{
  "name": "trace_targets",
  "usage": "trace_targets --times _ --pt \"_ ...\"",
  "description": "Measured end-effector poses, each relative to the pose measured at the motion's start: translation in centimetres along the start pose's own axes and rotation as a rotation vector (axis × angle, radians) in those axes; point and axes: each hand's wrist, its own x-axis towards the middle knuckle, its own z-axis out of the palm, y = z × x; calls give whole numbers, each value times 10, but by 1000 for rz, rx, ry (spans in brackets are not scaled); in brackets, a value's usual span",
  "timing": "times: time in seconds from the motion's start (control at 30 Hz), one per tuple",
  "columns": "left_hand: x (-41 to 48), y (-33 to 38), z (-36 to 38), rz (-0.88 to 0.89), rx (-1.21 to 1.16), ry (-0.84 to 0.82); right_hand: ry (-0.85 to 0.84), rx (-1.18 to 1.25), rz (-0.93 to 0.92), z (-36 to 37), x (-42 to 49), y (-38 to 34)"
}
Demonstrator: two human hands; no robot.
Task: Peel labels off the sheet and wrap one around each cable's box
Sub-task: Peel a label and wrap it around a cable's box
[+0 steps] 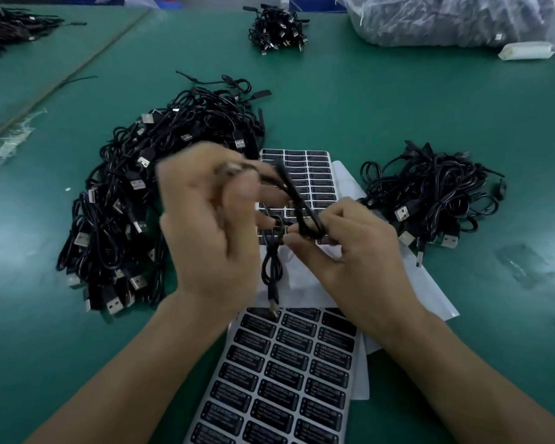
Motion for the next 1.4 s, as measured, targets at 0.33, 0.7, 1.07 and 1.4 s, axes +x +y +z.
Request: trace_targets --times 0.33,0.7,1.07,1.4 --pt "12 -20 -17 -560 -32 415 -12 83 68 -8 2 -6" --pt "11 -21 -18 -322 448 290 -48 79 39 -13 4 1" --pt "-10 -17 -7 -176 533 -739 9 47 304 -22 4 -2" --pt "-6 -6 -3 -271 500 -539 -406 -276 492 -32 2 -10"
